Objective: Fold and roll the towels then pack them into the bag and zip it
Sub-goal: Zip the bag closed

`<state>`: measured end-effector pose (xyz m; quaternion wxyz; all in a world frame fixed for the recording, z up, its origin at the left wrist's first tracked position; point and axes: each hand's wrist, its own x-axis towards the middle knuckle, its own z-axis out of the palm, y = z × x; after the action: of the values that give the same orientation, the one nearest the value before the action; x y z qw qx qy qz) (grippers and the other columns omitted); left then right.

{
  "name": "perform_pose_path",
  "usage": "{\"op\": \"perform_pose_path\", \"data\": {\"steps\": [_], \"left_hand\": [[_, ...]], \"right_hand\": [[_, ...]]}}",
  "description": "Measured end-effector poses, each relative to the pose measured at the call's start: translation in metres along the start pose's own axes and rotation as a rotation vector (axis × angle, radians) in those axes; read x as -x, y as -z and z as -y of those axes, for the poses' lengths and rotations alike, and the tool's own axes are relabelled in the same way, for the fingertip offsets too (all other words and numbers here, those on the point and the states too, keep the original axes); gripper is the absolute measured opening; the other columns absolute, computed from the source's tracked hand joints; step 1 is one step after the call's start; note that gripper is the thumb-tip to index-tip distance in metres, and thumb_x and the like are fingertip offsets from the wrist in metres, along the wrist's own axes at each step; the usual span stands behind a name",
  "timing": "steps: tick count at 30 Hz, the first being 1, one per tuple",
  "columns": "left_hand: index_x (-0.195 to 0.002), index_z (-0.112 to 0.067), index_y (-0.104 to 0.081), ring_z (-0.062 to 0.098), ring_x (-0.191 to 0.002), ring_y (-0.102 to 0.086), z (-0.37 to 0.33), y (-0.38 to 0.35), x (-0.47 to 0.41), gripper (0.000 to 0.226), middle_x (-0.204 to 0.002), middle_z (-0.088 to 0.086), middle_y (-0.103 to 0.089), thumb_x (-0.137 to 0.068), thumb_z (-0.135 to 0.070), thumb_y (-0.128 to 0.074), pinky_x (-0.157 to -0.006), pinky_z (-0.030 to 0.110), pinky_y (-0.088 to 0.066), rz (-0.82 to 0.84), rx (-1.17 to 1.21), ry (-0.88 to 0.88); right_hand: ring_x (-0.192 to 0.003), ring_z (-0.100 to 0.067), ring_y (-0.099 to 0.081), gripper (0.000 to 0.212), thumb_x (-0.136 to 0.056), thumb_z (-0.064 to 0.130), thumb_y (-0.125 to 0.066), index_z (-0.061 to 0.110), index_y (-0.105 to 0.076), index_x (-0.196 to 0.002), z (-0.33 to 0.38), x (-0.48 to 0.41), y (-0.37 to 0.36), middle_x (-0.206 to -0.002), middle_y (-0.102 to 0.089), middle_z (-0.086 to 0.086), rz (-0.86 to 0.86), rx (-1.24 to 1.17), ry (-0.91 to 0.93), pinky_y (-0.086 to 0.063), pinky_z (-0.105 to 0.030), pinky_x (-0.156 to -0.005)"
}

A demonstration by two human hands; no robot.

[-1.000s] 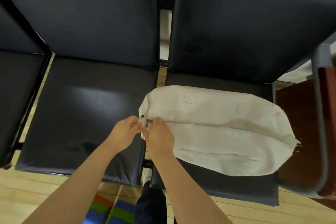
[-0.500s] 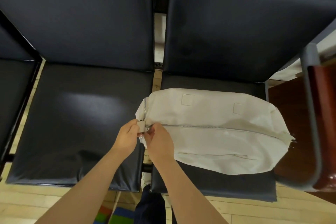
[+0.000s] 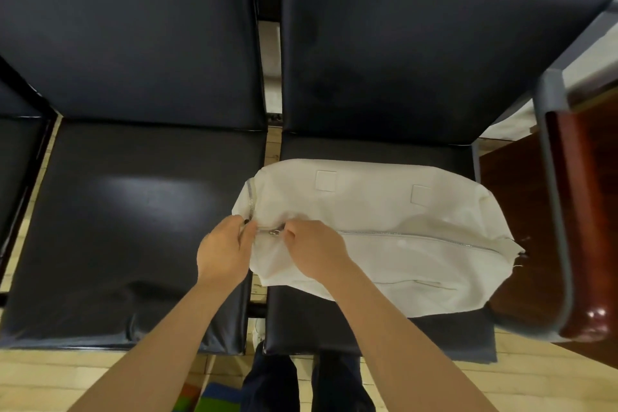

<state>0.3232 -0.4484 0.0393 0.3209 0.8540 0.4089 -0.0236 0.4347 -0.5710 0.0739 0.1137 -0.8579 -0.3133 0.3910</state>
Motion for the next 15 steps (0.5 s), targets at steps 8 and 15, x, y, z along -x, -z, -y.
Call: {"op": "perform_pose_path", "data": {"steps": [8,15], "left_hand": [[-0.086,-0.004,-0.056,0.034,-0.091,-0.053,-0.022,-0.010,0.004,0.010,-0.098,0.015,-0.057,-0.085,-0.012,-0.063,-0.085,0.052,-0.042,-0.286,-0.294,-0.174],[-0.140,-0.009,-0.040,0.030,-0.142,-0.026,-0.074,-0.082,0.008,0.055,-0.151,0.012,-0.036,-0.094,-0.037,-0.032,-0.113,0.050,-0.018,0.097,-0.586,-0.827]], "right_hand": [[-0.073,-0.021,-0.051,0.025,-0.102,0.033,-0.032,0.021,-0.045,-0.084,-0.080,0.035,0.034,-0.078,-0.054,0.002,-0.043,0.046,-0.160,-0.037,-0.030,-0.061],[-0.077,-0.017,-0.049,0.025,-0.103,0.028,-0.030,0.019,-0.050,-0.089,-0.079,0.036,0.023,-0.083,-0.051,0.006,-0.138,-0.025,-0.085,-0.038,-0.031,-0.067]]}}
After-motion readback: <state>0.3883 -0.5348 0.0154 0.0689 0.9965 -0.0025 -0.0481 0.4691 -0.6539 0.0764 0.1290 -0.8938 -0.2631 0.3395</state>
